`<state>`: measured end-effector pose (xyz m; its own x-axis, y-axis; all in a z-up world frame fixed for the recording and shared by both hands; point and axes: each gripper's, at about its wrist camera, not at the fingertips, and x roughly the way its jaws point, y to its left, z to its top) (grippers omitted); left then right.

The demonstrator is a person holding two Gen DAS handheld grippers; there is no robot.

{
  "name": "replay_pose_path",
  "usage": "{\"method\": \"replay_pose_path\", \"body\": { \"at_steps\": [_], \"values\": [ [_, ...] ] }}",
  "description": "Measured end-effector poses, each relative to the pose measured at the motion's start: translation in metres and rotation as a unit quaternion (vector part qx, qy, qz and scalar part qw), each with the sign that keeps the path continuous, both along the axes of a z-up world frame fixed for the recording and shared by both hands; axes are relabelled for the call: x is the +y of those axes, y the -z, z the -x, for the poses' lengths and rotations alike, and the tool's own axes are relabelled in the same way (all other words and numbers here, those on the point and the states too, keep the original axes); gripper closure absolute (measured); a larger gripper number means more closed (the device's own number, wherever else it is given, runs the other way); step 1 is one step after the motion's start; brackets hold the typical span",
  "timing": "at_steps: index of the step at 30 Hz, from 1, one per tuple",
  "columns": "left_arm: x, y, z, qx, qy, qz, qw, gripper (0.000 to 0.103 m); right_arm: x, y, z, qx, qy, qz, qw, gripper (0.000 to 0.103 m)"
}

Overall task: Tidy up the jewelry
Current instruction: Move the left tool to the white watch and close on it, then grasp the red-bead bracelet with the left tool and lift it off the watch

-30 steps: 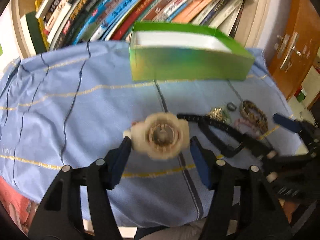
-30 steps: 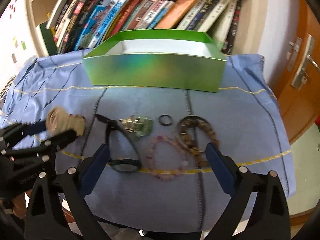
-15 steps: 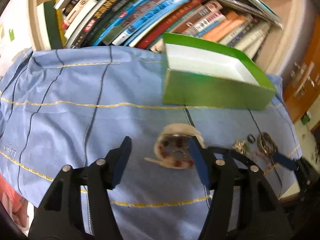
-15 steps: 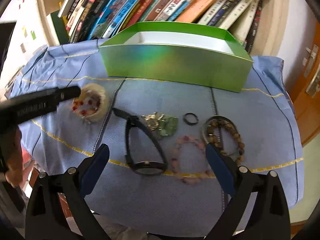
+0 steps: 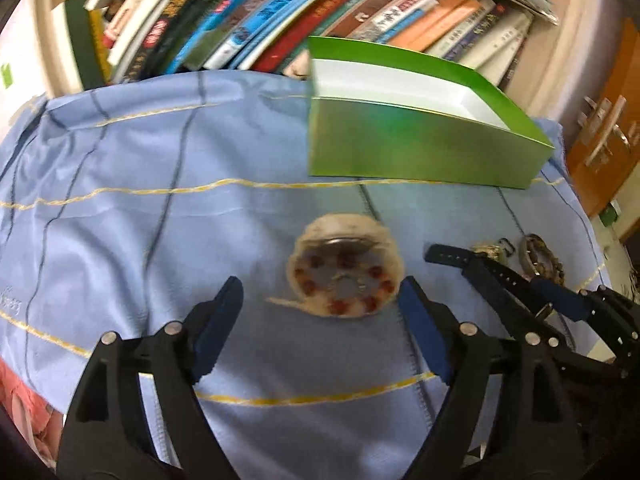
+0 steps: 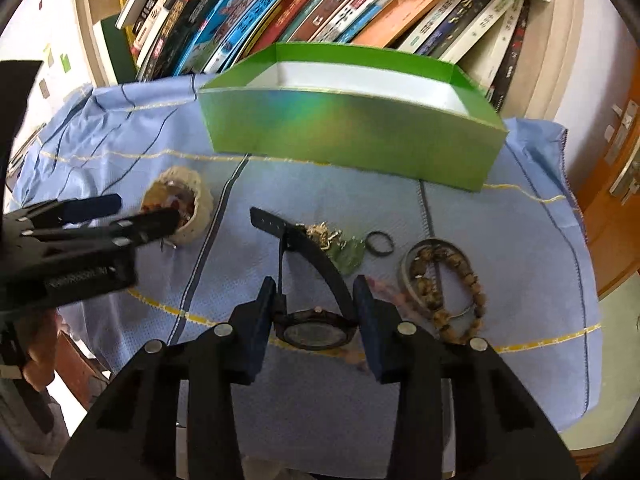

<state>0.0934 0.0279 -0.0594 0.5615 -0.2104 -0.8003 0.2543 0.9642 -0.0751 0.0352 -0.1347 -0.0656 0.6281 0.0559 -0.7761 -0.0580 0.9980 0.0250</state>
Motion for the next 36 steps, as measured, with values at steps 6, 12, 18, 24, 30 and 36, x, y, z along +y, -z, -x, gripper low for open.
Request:
{"method": "replay_pose_path", "body": {
  "at_steps": [6, 12, 18, 24, 30, 36],
  "values": [
    [0.011, -0.001, -0.014, 0.001, -0.016, -0.002, 0.9999, 0.071, -0.009, 0.004, -0.003, 0.005, 0.014, -0.002, 1.0, 0.063],
    [0.01, 0.017, -0.034, 0.036, -0.011, 0.007, 0.9993, 0.09, -0.006, 0.005, -0.004, 0.004, 0.007, -0.005, 1.0, 0.063],
    [0.021, -0.039, -0.011, -0.041, -0.005, 0.067, 0.9969, 0.09, -0.008, -0.006, 0.0, -0.019, 0.013, -0.004, 1.0, 0.063],
    [0.017, -0.037, -0.023, -0.033, -0.017, 0.053, 0.9979, 0.09, -0.008, -0.011, 0.003, -0.025, 0.013, -0.009, 1.0, 0.063],
    [0.026, -0.041, -0.017, -0.035, -0.022, 0.065, 0.997, 0.085, -0.015, -0.012, 0.005, -0.027, 0.026, -0.005, 0.999, 0.063],
    [0.037, -0.024, -0.026, -0.014, -0.056, 0.05, 0.997, 0.066, -0.019, -0.008, 0.005, -0.021, 0.031, -0.009, 0.999, 0.063]
  ]
}}
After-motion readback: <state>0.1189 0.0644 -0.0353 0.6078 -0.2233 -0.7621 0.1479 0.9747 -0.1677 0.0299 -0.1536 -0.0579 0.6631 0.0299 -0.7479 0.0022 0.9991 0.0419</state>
